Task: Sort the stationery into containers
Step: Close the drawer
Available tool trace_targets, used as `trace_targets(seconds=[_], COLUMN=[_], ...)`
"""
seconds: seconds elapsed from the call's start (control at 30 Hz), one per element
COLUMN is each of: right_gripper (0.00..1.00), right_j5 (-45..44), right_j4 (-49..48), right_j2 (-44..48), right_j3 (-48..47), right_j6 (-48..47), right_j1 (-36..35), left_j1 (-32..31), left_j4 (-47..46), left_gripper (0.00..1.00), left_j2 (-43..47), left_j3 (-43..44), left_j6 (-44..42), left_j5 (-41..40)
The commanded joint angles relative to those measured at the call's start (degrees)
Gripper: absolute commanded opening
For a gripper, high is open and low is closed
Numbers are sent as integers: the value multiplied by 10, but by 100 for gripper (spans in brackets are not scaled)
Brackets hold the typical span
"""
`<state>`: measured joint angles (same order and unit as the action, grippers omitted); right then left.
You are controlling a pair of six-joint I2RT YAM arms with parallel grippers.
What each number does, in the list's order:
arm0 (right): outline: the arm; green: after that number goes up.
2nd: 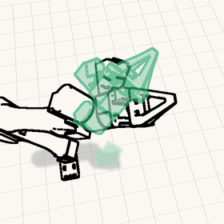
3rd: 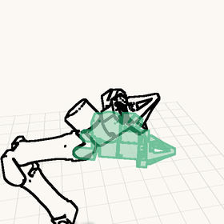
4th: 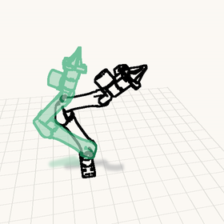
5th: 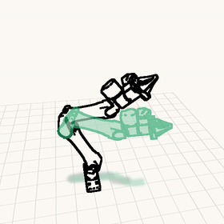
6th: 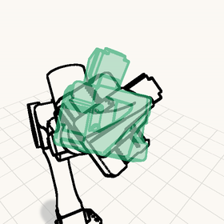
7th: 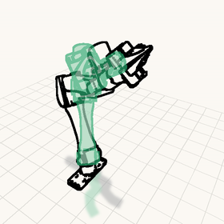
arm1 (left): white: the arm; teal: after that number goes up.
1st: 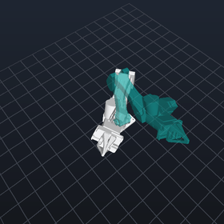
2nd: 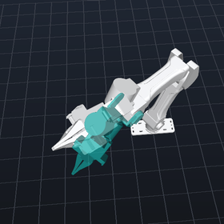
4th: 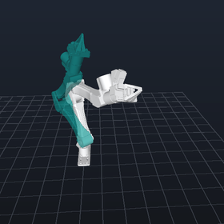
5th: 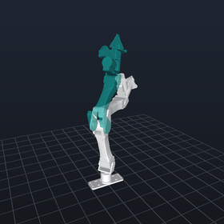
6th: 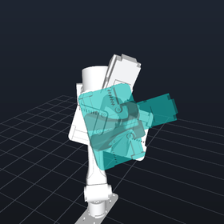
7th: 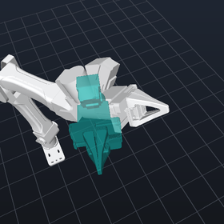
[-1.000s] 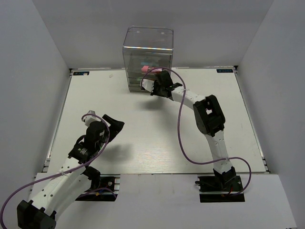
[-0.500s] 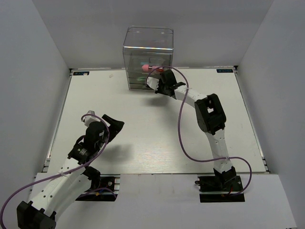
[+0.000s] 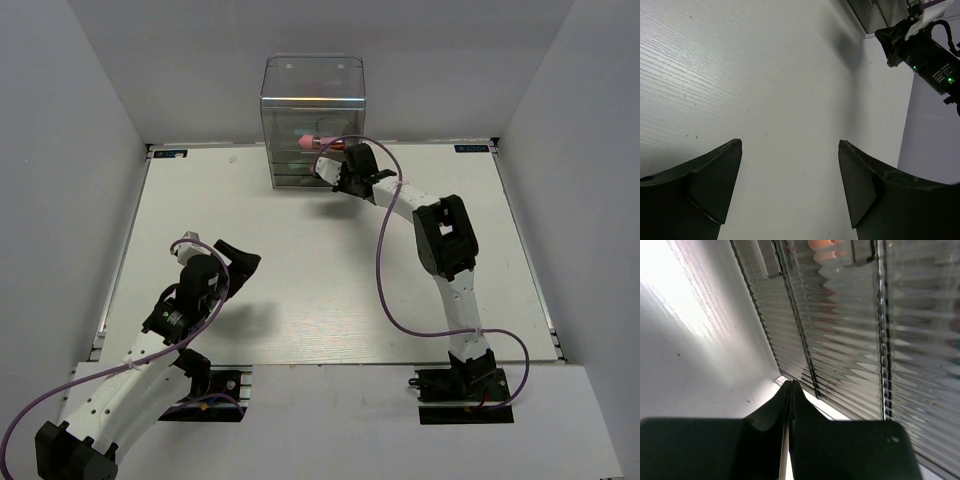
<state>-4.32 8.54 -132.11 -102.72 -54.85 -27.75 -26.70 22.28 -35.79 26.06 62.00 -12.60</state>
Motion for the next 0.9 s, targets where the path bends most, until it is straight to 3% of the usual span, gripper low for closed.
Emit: trace_targets(seconds=[0.0,0.2,0.23,0.3,0.33,0.43,0.5,0.53,0.6,0.7,0.87], right_gripper=[0,0,5,28,51,70,79,90,90,90,90], right_j5=[7,152,196,221,243,270,299,298,246,200,143], right_j4=[-13,-2,-4,9,17,45,61,58,4,-12,-39], right_j2=[17,150,167,223,249,303,348,359,408,448,501], right_j3=[-12,158,174,210,217,231,240,255,289,317,356], right_j6=[-9,-25,-19,20,59,139,177,240,335,394,408], right_j1=[14,8,10,11,16,21,28,29,27,26,30], left_j1=[2,2,2,2,-4,-4,-4,-4,-4,-9,-9], left_j4=[1,-6,-17,-60,-78,-141,-158,-163,-163,-163,-190], left_gripper=[87,87,87,87,90,99,99,99,99,99,99], left_j2=[5,11,11,16,16,11,-8,-16,-43,-66,-77], left_j3=[0,0,0,0,0,-6,3,9,36,50,50], left_j6=[2,-3,-10,-31,-39,-70,-92,-101,-126,-154,-182], left_j5=[2,7,14,33,49,74,83,90,95,110,136])
